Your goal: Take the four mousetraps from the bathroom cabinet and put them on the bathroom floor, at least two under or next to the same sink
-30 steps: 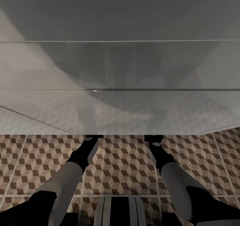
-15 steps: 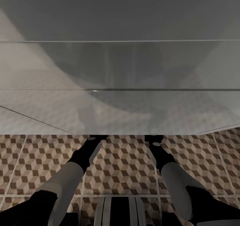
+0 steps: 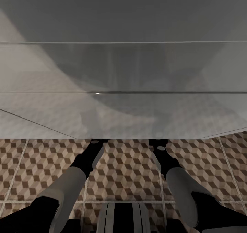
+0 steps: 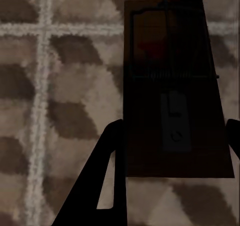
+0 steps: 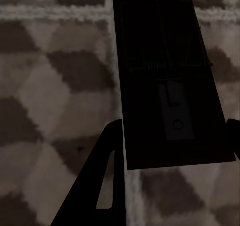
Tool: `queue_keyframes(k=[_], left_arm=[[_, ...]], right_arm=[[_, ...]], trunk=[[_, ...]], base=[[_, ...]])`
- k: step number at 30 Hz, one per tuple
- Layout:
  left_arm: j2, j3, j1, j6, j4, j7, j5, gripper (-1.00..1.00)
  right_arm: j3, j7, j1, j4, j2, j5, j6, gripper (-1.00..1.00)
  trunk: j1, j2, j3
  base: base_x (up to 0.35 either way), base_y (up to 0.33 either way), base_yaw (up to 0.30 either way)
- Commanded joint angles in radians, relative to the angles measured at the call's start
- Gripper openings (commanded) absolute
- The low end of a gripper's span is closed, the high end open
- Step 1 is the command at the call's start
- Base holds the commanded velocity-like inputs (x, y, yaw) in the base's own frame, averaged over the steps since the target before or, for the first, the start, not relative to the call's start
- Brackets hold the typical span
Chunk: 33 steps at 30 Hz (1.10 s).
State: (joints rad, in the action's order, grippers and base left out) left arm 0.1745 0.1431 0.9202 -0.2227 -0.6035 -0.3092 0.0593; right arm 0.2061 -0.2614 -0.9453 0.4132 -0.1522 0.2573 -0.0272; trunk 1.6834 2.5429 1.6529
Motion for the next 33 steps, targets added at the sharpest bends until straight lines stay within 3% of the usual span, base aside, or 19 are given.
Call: queue_keyframes(k=[1, 14, 22, 33], left_arm=[[0.0, 0.003, 0.0, -0.005, -0.007, -0.009, 0.005, -1.0], [0.0, 0.008, 0.0, -0.004, -0.046, -0.009, 0.005, -1.0], [0.0, 0.008, 0.0, -0.003, -0.047, -0.007, 0.005, -1.0], [0.0, 0.01, 0.0, -0.004, -0.059, -0.007, 0.005, -1.0]], right_arm=[[0.007, 0.002, -0.001, 0.001, -0.001, 0.008, -0.002, -1.0], [0.008, 0.004, -0.001, 0.006, 0.0, 0.009, 0.003, -1.0], [0.004, 0.006, -0.001, 0.009, 0.0, 0.01, 0.003, -1.0], [0.003, 0.007, -0.001, 0.01, 0.0, 0.008, 0.003, -1.0]], trunk=[[0.0, 0.0, 0.001], [0.0, 0.0, 0.001], [0.003, 0.002, 0.031], [0.003, 0.002, 0.031]], base=[[0.0, 0.0, 0.0], [0.0, 0.0, 0.0], [0.0, 0.0, 0.0], [0.0, 0.0, 0.0]])
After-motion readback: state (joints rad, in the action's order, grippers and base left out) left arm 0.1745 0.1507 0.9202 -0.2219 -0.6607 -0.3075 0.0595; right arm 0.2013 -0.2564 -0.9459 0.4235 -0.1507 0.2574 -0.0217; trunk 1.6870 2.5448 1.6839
